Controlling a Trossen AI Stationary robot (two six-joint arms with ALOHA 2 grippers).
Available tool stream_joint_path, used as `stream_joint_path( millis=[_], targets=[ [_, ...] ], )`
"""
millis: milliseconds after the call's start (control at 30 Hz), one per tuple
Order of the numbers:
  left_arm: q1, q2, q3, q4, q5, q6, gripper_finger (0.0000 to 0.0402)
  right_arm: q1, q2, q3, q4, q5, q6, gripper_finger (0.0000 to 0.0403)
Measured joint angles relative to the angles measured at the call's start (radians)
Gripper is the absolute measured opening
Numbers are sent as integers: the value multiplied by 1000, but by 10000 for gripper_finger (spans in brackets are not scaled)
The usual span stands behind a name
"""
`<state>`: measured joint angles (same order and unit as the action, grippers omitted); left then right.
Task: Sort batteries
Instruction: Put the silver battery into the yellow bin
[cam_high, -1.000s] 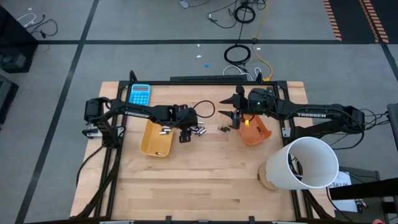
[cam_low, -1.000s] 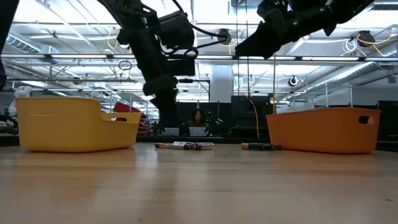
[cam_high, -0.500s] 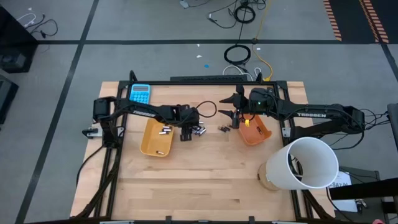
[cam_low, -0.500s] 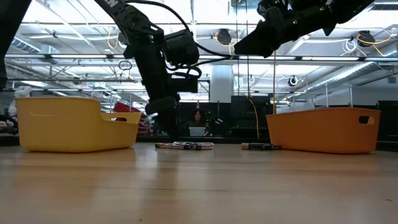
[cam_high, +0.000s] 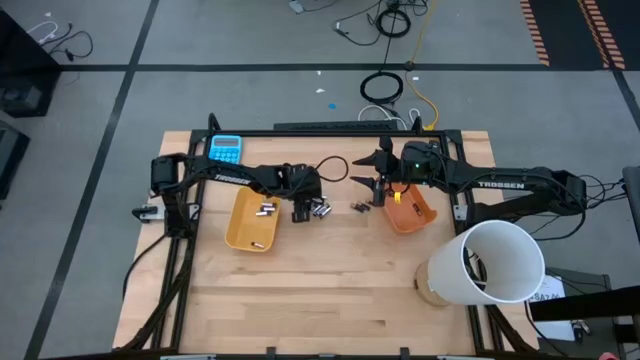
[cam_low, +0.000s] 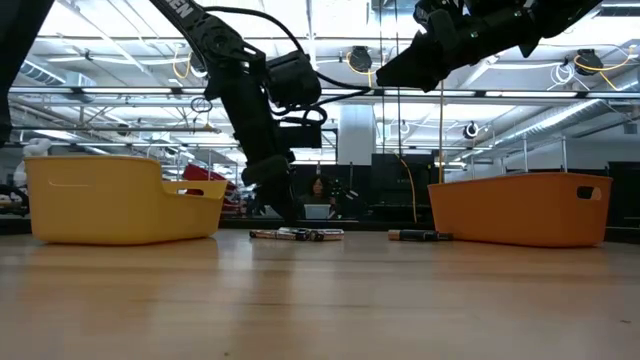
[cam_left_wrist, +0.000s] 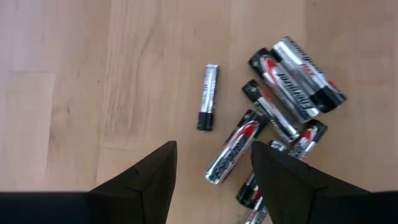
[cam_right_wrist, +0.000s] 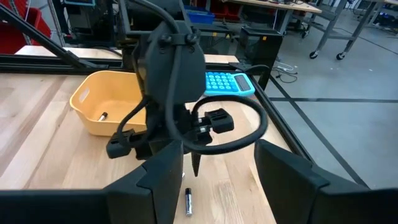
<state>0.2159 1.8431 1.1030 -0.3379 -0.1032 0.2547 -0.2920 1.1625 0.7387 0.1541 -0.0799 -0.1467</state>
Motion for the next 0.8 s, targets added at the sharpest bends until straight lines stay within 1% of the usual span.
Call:
stream_joint_path(
  millis=[100, 200, 267, 333, 433, 500, 633, 700, 800],
  targets=[
    [0, 0, 0, -1, 4, 15, 214, 0, 0, 0, 0, 0, 0, 189],
    [1, 0, 0, -16, 32, 13, 214, 0, 0, 0, -1, 0, 0, 189],
    [0, 0, 0, -18, 27, -21, 214, 0, 0, 0, -6, 0, 0, 189],
    [-1, -5, 5, -36, 11, -92, 214, 0, 0, 0, -12, 0, 0, 189],
    [-6, -16, 48, -132, 9, -188, 214, 0, 0, 0, -21, 0, 0, 189],
    [-21, -28, 72, -230, 10, -248, 214, 0, 0, 0, -27, 0, 0, 189],
    [-50, -27, 75, -354, 18, -316, 214, 0, 0, 0, -22, 0, 0, 189],
    [-60, -27, 61, -362, -9, -316, 214, 0, 0, 0, -15, 0, 0, 189],
    [-79, -27, 48, -365, -68, -229, 214, 0, 0, 1, -7, 0, 3, 189]
  ],
)
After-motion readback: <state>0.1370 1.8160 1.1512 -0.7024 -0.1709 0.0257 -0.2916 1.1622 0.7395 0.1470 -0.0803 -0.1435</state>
